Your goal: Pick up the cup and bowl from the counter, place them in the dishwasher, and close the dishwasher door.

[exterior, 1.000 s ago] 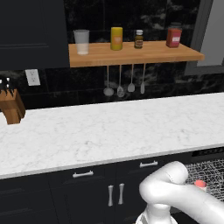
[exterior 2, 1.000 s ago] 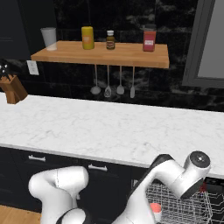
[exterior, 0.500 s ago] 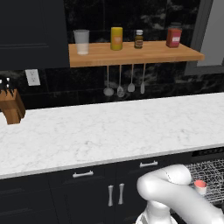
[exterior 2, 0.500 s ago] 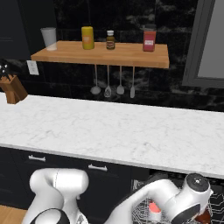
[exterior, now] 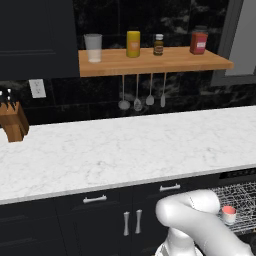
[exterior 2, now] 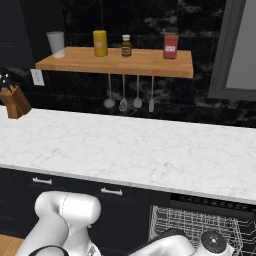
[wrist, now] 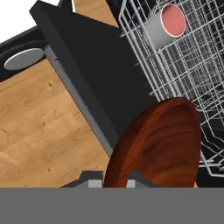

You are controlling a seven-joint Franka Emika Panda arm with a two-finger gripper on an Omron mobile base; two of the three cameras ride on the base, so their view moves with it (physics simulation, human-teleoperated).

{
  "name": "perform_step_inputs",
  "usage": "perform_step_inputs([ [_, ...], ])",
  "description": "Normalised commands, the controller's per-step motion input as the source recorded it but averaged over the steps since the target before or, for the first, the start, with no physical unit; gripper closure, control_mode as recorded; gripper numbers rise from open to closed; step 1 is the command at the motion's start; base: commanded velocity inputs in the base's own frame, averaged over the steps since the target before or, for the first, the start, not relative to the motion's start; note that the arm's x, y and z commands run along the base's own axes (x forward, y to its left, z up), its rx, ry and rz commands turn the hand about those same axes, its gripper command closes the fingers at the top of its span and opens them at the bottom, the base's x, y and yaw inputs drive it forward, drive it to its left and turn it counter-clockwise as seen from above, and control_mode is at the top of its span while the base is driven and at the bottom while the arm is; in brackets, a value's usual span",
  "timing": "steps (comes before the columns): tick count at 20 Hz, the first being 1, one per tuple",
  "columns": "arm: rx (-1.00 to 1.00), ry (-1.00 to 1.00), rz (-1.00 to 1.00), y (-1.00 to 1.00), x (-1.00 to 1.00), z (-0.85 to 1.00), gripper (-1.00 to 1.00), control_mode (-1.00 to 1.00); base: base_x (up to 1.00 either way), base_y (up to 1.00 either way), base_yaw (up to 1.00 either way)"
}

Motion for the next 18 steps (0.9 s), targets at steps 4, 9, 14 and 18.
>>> perform_step_inputs([
  [4,0.00,0.00,0.26,0.00,0.00,-0.40,1.00,-1.00,0.00,0.00,0.00],
  [9,0.00,0.00,0.31,-0.12,0.08,-0.12,1.00,-1.00,0.00,0.00,0.00],
  [14,0.00,0.00,0.27,-0.28,0.25,-0.01,1.00,-1.00,0.00,0.00,0.00],
  [18,0.00,0.00,0.20,-0.10,0.32,-0.16,1.00,-1.00,0.00,0.00,0.00],
])
